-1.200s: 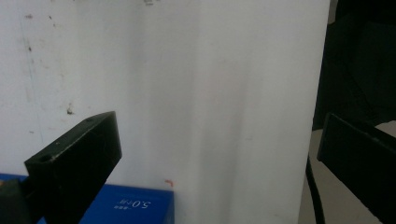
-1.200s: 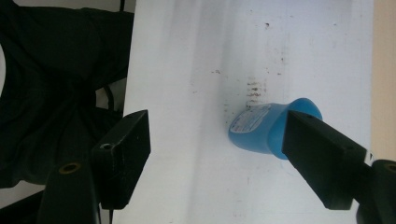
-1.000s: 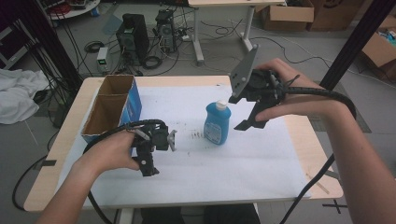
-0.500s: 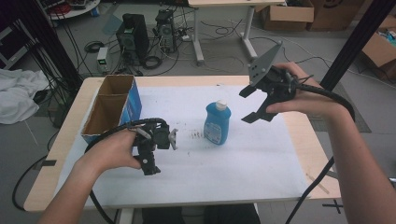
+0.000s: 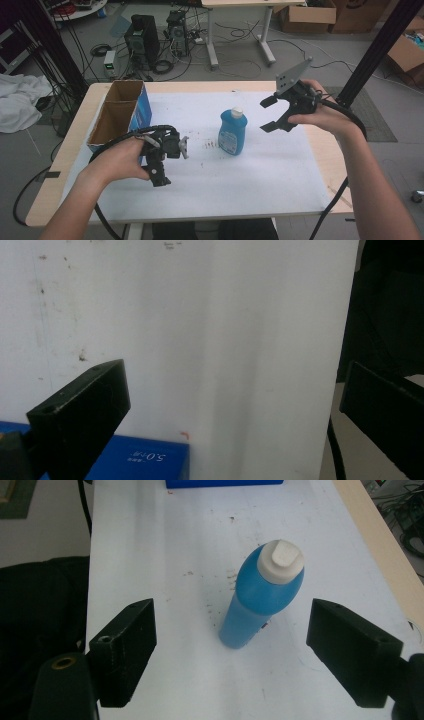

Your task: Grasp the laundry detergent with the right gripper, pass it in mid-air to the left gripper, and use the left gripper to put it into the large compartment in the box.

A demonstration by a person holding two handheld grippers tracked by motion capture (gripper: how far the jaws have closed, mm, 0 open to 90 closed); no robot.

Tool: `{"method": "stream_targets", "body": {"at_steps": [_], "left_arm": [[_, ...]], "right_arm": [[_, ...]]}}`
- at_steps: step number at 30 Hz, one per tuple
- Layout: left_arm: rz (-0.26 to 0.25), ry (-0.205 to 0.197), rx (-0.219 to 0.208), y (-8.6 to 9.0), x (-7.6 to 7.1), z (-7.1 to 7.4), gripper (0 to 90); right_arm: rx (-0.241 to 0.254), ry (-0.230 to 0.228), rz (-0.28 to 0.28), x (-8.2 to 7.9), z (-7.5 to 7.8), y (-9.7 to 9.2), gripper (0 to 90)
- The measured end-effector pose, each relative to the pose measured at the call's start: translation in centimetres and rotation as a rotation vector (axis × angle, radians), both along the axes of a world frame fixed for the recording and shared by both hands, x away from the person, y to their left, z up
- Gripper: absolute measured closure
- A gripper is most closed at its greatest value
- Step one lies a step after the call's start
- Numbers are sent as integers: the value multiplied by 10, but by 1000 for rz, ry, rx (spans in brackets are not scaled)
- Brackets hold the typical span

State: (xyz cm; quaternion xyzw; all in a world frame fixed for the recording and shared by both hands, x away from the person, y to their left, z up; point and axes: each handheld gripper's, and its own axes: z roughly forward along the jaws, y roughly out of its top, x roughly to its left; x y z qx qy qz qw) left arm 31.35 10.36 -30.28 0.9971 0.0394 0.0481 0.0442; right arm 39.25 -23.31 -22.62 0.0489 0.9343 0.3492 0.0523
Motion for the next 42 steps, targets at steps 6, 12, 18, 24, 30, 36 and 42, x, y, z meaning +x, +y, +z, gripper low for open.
{"method": "stream_targets", "body": {"at_steps": [6,12,18,24,30,36,42], "left_arm": [[2,3,6,-1,0,0,3],[4,-1,6,-1,-1,1,3],[6,-1,5,-1,-1,2,3],[10,0,9,-1,-2,3,3],[10,-3,11,0,-2,5,3],[8,-2,6,-1,-2,5,3],[5,-2,7,-1,-2,4,3]], "right_arm": [[62,11,-27,8,-21,-6,199],[113,17,-45,14,-35,-9,200],[126,25,-69,20,-48,-10,196],[150,31,-107,26,-62,-9,188],[157,31,-124,29,-72,-4,187],[152,25,-144,30,-78,4,190],[136,34,-154,32,-89,13,199]]}}
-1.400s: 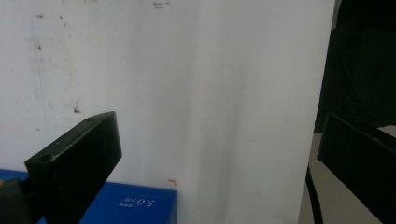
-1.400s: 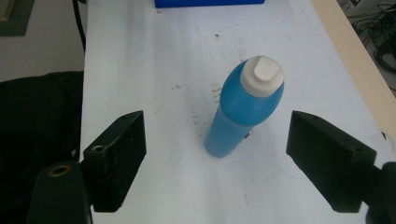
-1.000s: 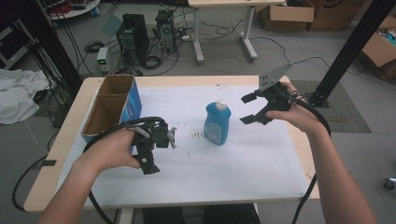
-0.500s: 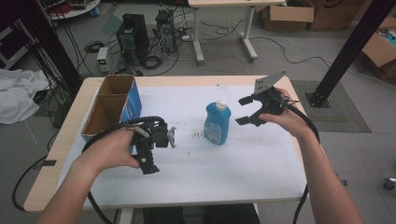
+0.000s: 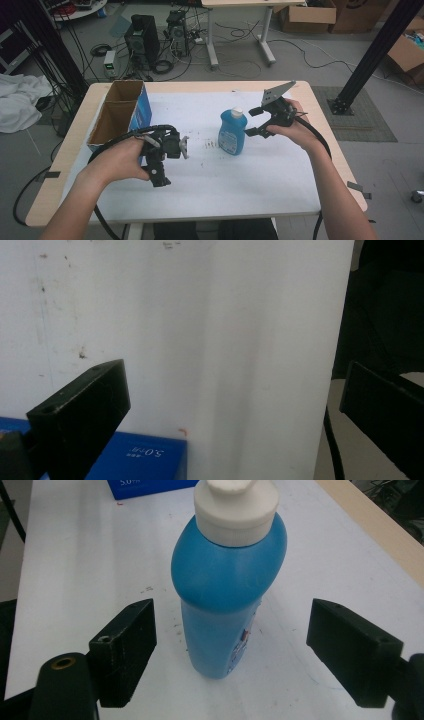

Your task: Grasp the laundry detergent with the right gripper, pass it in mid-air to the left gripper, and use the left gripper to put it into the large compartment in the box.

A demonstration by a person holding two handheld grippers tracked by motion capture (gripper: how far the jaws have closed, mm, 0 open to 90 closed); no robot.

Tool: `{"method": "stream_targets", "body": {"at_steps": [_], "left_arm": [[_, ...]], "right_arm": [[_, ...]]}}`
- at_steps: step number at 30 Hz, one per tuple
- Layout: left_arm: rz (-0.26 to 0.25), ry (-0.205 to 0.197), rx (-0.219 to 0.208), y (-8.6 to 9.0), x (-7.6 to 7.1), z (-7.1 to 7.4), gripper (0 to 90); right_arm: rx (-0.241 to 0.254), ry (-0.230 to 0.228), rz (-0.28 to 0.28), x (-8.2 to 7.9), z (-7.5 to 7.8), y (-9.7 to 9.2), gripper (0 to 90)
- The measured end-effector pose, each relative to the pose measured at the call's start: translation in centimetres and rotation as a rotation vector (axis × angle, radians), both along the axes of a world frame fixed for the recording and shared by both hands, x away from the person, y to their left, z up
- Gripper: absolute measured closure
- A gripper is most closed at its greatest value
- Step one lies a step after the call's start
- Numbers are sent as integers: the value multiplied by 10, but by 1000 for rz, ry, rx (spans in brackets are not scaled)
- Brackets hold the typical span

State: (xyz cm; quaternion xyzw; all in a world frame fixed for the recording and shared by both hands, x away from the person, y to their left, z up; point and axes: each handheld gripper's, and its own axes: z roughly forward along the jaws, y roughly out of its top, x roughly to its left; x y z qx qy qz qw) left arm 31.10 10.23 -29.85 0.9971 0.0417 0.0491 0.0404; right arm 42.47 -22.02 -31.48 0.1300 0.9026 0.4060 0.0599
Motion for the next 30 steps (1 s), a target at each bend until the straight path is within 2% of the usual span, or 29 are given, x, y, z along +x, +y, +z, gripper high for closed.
{"method": "stream_targets", "body": {"at_steps": [5,12,15,21,30], "left_arm": [[3,0,-2,0,0,0,3],[1,1,-5,2,0,-1,3],[3,4,-3,3,0,-2,3],[4,2,-7,3,0,-1,3],[4,2,-8,4,1,-1,3]], "right_arm": [[-8,1,-6,0,-6,9,198],[12,-10,-19,0,-15,19,217],[0,-13,-34,0,-18,23,214],[9,-24,-52,-1,-26,31,225],[22,-32,-80,-1,-33,37,244]]}}
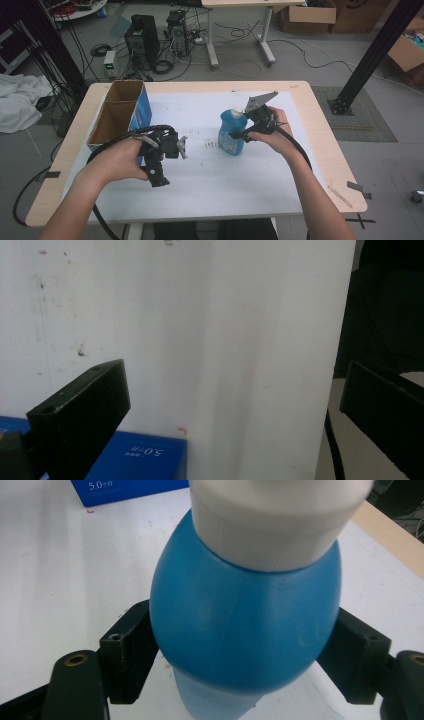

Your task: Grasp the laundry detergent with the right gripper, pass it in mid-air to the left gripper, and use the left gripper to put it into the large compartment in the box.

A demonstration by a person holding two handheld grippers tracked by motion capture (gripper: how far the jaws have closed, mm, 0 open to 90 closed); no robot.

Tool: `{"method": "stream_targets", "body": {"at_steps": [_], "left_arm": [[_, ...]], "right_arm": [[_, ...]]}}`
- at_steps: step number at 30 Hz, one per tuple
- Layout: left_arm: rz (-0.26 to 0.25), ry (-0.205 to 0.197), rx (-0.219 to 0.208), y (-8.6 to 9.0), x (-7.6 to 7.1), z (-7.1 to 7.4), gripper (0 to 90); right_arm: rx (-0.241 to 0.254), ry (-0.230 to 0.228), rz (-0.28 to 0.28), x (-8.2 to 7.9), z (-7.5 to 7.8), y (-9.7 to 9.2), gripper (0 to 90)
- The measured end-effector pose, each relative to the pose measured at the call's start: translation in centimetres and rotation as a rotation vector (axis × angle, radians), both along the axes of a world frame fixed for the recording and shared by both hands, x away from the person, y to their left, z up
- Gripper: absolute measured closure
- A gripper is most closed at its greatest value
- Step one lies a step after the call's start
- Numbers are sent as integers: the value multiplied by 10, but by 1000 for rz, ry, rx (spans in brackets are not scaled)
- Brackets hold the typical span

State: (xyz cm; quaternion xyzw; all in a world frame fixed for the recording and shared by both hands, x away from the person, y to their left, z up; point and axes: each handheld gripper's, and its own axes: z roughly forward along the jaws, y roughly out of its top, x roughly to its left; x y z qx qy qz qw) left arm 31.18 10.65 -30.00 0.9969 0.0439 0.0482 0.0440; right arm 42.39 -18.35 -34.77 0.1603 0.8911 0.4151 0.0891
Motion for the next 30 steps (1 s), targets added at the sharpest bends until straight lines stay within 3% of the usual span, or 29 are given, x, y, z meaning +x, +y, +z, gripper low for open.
{"method": "stream_targets", "body": {"at_steps": [8,13,22,30], "left_arm": [[1,1,0,0,1,-1,3],[4,2,-3,1,1,-1,3],[4,-1,-6,1,1,0,3],[5,-5,-8,1,1,1,3]], "right_arm": [[-7,-9,-16,0,-5,4,268],[-17,-22,-28,0,-8,7,375],[-16,-37,-64,-1,-9,7,433],[-11,-45,-59,0,-8,5,454]]}}
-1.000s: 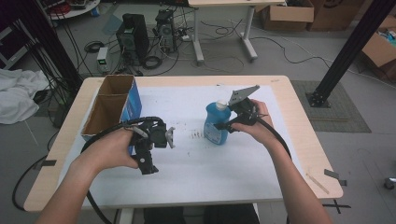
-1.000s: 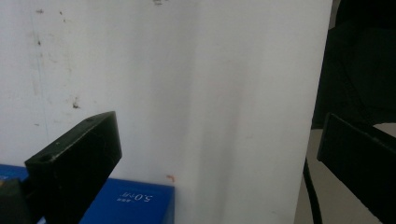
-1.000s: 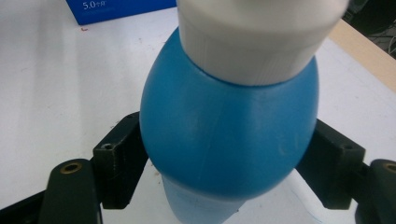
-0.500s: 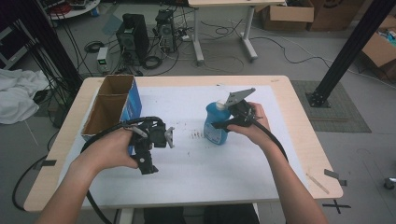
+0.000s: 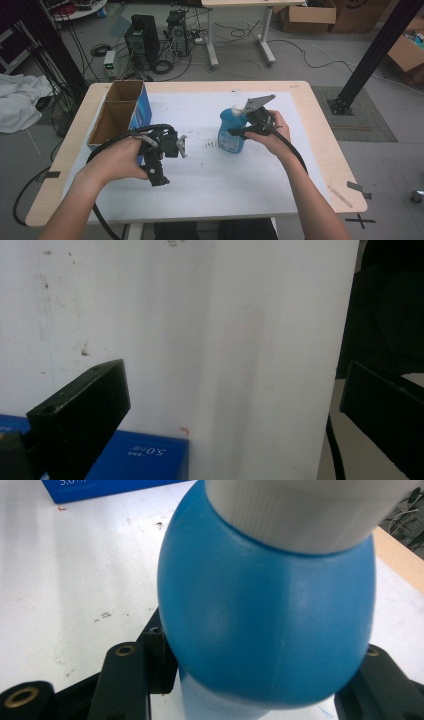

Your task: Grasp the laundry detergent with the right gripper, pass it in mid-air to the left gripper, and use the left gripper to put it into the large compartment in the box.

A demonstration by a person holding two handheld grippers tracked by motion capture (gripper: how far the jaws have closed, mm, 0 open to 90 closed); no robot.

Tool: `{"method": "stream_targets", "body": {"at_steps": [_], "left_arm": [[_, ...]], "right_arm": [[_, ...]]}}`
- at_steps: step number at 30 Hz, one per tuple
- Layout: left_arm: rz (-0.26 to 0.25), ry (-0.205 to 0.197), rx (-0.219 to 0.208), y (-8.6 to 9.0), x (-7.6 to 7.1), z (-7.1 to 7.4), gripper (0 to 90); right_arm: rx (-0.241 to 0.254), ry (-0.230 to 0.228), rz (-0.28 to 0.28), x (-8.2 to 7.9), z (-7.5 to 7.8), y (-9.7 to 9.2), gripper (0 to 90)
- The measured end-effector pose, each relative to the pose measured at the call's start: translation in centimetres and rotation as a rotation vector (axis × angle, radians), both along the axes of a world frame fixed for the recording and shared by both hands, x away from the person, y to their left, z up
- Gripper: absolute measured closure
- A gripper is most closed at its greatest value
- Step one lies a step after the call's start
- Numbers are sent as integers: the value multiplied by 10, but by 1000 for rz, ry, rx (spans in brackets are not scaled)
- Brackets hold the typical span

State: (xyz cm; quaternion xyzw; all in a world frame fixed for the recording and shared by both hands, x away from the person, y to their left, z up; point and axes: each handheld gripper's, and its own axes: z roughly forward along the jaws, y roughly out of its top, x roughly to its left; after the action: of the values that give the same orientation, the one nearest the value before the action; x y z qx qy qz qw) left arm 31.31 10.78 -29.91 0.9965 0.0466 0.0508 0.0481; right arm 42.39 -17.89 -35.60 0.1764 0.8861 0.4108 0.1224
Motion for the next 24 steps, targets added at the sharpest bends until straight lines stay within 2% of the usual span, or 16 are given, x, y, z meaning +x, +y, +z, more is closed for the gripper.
{"method": "stream_targets", "body": {"at_steps": [4,5,7,8,13,17,18,19,20,24], "left_arm": [[0,-1,0,2,1,1,3],[6,2,-1,2,1,1,3],[7,2,-3,2,1,2,3],[7,2,-3,2,1,2,3],[5,-1,-15,3,4,9,3],[9,-6,-40,3,6,18,3],[9,-6,-40,3,6,18,3],[11,-8,-59,4,7,23,3],[11,-10,-67,4,8,26,3],[20,-18,-87,4,10,35,3]], "right_arm": [[23,21,27,2,1,-3,459],[46,28,42,1,4,-4,459],[59,28,60,1,7,-4,460],[59,28,60,1,7,-4,460],[54,33,139,-1,20,-3,461],[53,46,208,-5,29,1,461],[53,46,208,-5,29,1,461],[55,53,246,-7,34,3,461],[57,56,261,-8,36,4,461],[58,57,294,-11,41,8,460]]}}
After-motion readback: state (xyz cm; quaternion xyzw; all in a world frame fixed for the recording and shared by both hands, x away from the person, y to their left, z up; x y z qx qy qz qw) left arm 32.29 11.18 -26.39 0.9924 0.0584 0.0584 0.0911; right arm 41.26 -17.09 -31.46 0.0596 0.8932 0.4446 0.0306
